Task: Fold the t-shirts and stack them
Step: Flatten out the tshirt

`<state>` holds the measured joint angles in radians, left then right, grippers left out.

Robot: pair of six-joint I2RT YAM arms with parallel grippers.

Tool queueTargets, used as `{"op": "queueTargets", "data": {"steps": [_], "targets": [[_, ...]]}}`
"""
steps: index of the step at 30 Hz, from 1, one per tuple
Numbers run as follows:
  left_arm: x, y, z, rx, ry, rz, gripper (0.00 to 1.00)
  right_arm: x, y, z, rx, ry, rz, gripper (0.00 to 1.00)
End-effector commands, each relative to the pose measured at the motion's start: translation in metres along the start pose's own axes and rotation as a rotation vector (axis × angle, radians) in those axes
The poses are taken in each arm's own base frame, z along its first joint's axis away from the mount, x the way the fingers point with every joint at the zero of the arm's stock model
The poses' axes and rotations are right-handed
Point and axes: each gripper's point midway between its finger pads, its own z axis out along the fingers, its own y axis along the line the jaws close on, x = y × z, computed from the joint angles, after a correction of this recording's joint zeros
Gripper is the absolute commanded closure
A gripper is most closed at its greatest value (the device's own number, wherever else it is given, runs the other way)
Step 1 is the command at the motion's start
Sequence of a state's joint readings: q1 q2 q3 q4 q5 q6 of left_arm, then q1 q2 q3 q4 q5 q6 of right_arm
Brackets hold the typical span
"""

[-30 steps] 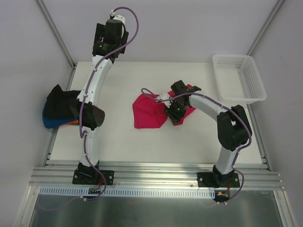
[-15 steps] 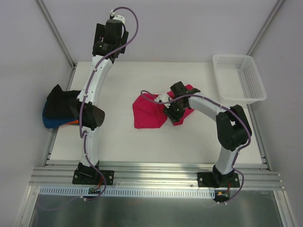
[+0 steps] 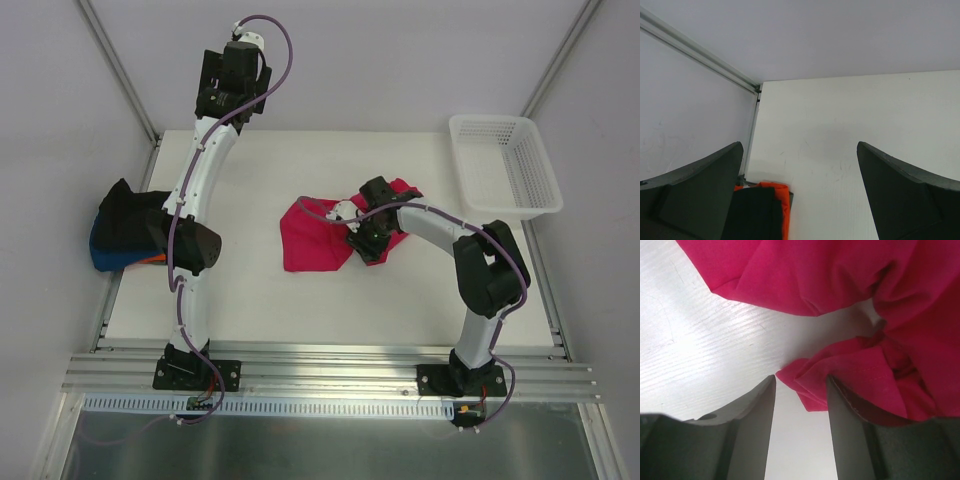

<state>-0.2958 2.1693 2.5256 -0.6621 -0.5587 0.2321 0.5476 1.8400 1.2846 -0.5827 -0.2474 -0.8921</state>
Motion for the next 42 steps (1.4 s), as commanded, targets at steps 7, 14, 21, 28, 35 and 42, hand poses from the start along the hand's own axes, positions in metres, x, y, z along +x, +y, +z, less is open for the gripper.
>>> {"op": "queueTargets", "data": {"steps": [7,14,21,28,35,42], "targets": [[-0.026,0.014,-0.022,-0.016,-0.071,-0.043,0.01,0.001,0.002,0.001,-0.006,0.005,-0.028,0.6],[-0.026,0.012,-0.02,-0.012,-0.073,-0.047,0.01,-0.004,-0.015,-0.004,0.061,0.005,-0.026,0.79],[-0.027,0.008,-0.016,-0.006,-0.077,-0.056,0.01,-0.013,-0.037,-0.015,0.149,-0.005,-0.023,0.99],[-0.026,0.007,-0.015,-0.004,-0.075,-0.057,0.01,-0.023,-0.042,-0.029,0.164,-0.023,-0.001,0.99],[-0.026,0.005,-0.013,-0.004,-0.074,-0.06,0.01,-0.057,-0.102,-0.073,0.33,-0.085,-0.042,0.99],[-0.025,0.006,-0.013,-0.005,-0.072,-0.054,0.01,-0.056,-0.149,-0.072,0.375,-0.076,0.012,1.0]]}}
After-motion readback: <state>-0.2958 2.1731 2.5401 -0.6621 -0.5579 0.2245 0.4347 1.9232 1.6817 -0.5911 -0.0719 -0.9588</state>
